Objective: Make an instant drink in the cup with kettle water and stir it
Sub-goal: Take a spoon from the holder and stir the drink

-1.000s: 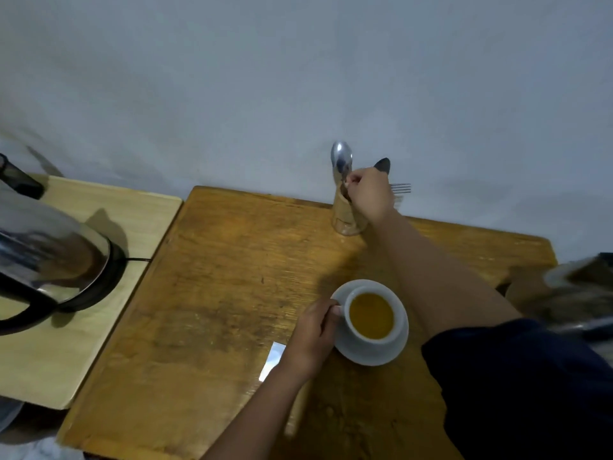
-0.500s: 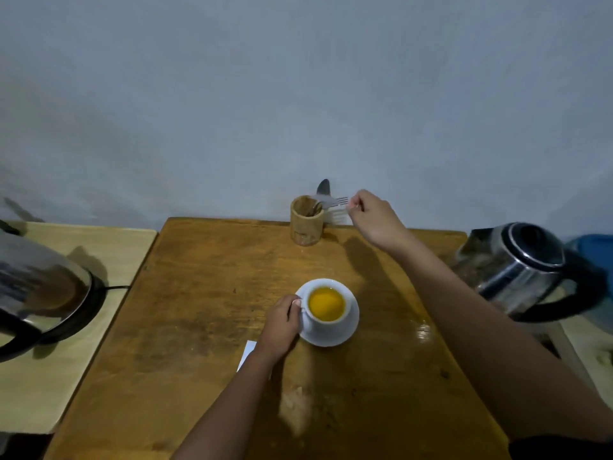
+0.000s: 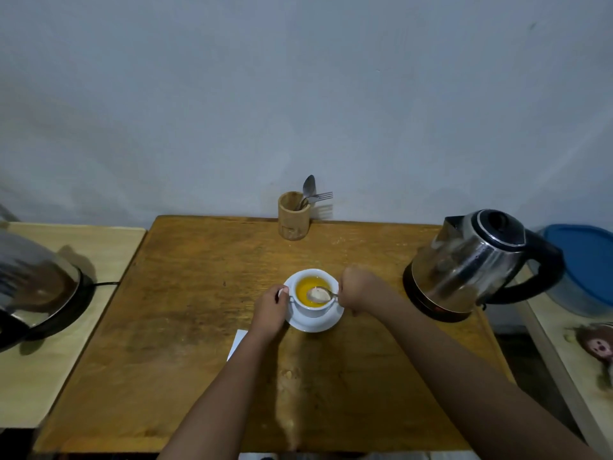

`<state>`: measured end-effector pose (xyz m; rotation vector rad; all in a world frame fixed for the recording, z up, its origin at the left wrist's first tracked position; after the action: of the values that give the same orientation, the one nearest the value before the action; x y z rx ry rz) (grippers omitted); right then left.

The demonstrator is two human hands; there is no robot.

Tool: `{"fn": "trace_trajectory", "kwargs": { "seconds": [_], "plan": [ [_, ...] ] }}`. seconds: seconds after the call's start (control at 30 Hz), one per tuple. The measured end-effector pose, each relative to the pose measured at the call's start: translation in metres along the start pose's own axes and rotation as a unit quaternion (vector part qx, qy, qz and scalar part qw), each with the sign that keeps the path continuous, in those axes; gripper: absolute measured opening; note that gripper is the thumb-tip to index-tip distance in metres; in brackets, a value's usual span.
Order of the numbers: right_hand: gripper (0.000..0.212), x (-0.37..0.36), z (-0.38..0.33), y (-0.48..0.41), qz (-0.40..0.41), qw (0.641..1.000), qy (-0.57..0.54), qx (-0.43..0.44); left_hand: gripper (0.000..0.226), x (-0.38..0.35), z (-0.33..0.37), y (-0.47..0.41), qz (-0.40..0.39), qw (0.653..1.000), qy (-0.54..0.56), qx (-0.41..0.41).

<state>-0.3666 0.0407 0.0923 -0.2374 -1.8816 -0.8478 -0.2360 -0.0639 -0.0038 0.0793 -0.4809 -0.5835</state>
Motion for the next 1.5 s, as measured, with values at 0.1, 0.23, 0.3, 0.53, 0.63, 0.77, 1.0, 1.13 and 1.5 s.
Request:
{"fn": "trace_trajectory", "kwargs": {
  "seconds": [0.1,0.23,0.3,0.53,0.63,0.77,1.0,1.13,1.5],
  "plan": [
    [0.019,0.003,0.005,0.002,0.020,0.999,-0.041,-0.016,0.029,0.000,0.001,0.000,0.000,1.000,-0.010,0.005],
    [0.016,0.018,0.016,0.005,0.141,0.980,-0.137,-0.029,0.030,0.001,0.002,0.000,0.001,1.000,-0.014,0.008],
    [0.012,0.018,0.020,0.007,0.166,0.965,-0.202,-0.026,0.030,0.000,0.002,0.000,-0.002,1.000,-0.008,0.014],
    [0.026,0.010,0.022,0.019,0.248,0.894,-0.373,0.005,0.030,0.000,0.003,0.001,0.005,1.000,-0.002,0.020],
    [0.028,0.005,0.020,0.020,0.272,0.888,-0.372,-0.006,0.029,0.000,0.003,0.001,0.004,1.000,-0.002,0.021],
    [0.029,-0.004,0.023,0.014,0.292,0.881,-0.373,-0.022,0.029,0.000,0.002,0.001,-0.003,1.000,0.006,0.017],
    [0.028,-0.009,0.015,0.003,0.273,0.891,-0.364,-0.014,0.029,0.000,0.001,-0.001,-0.009,1.000,0.003,0.014],
    [0.028,0.002,-0.003,0.000,0.248,0.915,-0.315,0.052,0.029,0.001,0.002,0.000,-0.013,1.000,0.004,0.012],
    [0.024,0.009,-0.034,0.001,0.165,0.974,-0.028,0.152,0.029,0.001,0.004,-0.001,-0.022,1.000,-0.006,0.008]
  ]
}}
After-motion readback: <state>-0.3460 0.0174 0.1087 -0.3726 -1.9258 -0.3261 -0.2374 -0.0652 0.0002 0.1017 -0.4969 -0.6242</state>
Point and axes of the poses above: each hand's wrist, its own y-axis away from the middle knuckle, its own x-axis out of the back of the hand, z = x × y, the point moved 9 cm from there along -y, towards the middle knuckle, and after that the axes turned 3 degrees about z, right-handed, at the moved point
